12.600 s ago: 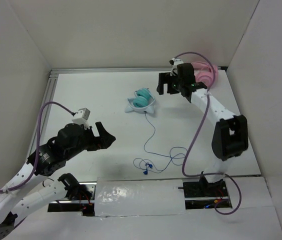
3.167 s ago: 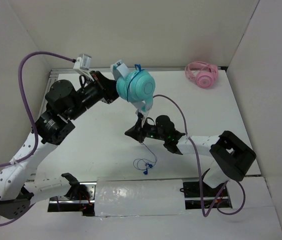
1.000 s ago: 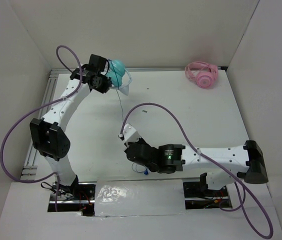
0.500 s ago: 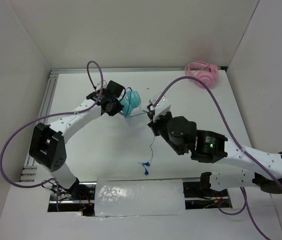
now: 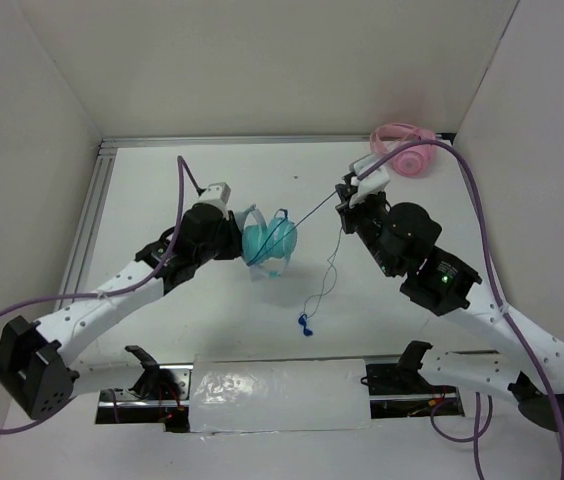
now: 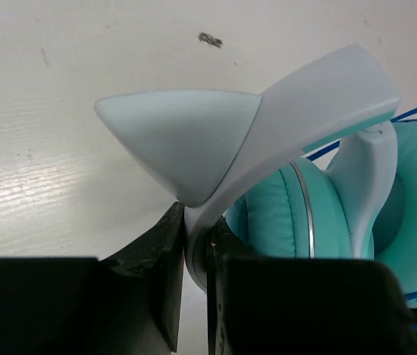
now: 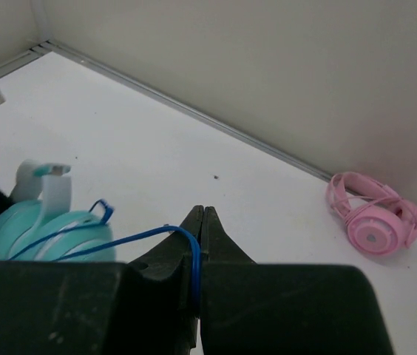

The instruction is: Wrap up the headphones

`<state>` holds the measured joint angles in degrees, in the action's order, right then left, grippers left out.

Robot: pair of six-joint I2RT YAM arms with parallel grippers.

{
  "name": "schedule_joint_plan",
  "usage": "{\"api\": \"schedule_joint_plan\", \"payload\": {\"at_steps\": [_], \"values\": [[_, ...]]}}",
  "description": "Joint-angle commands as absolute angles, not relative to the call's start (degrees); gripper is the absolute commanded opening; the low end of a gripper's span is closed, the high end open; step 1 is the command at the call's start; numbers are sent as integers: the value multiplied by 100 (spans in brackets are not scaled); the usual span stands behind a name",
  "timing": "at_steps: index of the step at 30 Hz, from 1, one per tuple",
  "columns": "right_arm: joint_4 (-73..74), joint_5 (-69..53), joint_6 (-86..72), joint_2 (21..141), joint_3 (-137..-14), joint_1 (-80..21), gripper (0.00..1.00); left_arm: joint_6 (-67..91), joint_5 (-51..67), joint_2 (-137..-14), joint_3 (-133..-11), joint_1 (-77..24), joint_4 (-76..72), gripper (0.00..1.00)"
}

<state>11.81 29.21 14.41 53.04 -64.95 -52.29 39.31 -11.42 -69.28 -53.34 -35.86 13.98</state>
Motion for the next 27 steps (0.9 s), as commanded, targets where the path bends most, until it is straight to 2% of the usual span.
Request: {"api": "schedule_joint_plan", "payload": {"at_steps": [1, 8, 17, 22, 27], "values": [[537, 2112, 1363, 5256, -6267, -4722, 0, 3182, -344, -6250, -4949, -3700, 440, 0], [378, 1794, 792, 5318, -6030, -4062, 0, 3111, 26, -5468, -4676, -3797, 615, 0], [26, 967, 18, 5098, -4976, -3472, 0, 3190, 834, -4808, -4693, -3797, 773, 0], [-1036, 405, -843, 4843, -3686, -3472, 0, 3568, 975, -4545, -4781, -3797, 817, 0], [-1861, -438, -1063, 5202, -3173, -3498, 0, 3682, 1633, -4403, -5009, -3797, 546, 0]]}}
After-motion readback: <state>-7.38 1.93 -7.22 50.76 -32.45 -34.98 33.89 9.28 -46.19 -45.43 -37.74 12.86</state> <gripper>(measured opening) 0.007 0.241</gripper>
